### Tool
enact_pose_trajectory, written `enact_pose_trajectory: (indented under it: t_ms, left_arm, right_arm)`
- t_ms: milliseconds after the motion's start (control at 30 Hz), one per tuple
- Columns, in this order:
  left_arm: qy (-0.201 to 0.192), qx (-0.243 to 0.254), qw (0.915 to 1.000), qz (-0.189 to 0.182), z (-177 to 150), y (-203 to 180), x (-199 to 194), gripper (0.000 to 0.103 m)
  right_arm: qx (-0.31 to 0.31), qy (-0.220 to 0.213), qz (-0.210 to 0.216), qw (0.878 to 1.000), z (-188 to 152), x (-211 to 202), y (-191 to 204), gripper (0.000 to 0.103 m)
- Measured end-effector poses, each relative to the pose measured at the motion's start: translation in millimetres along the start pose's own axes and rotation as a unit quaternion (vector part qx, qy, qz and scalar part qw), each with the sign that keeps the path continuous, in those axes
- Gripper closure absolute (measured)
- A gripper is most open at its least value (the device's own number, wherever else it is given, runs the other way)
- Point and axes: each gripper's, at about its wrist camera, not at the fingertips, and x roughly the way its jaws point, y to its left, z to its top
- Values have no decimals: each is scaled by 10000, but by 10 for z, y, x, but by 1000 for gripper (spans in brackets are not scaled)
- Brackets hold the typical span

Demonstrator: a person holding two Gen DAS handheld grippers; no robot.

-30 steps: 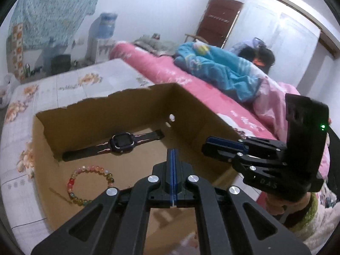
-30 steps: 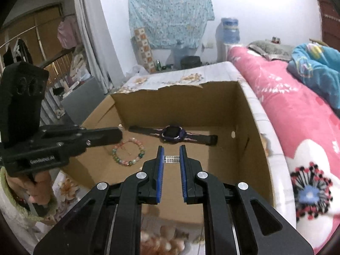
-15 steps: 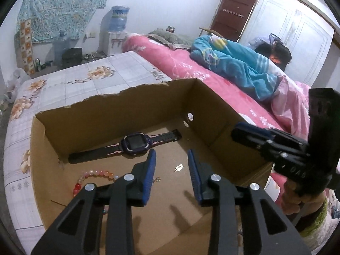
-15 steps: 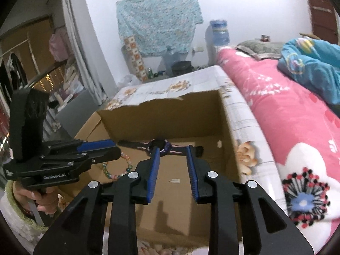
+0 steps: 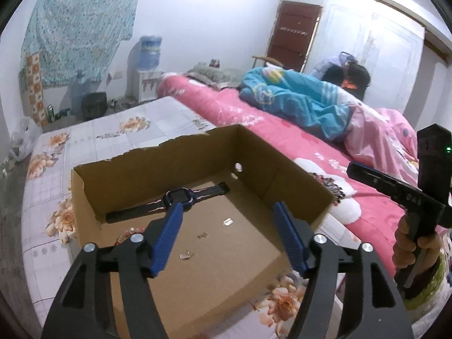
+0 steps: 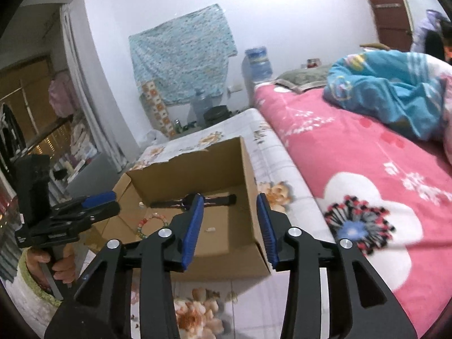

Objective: Organize jewelry
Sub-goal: 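Carry the silver clip into the box and open the right tool, then withdraw the right tool from the box to the gold butterfly earring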

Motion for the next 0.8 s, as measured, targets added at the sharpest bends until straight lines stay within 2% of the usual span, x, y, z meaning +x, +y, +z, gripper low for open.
enact_pose_trajectory:
  t_ms: [167,367,600,800]
  left_arm:
    - [-146,120,9997,-160,-171,-116,-268,23]
    - [-150,144,9997,-143,-480,-159,-541,12]
    - [322,176,9993,68,-951,-276,-526,7]
    - [841,47,9964,103,-1267,-418,-297,6]
  right_arm:
    - [174,36,-229,9996,-233,-238,-103,57]
    - [374,285,-345,9983,-485,-324,-190,47]
    - [73,800,-554,9952,-798,-202,22,24]
    - [-312,1095,-908,9893,-1034,-81,137,23]
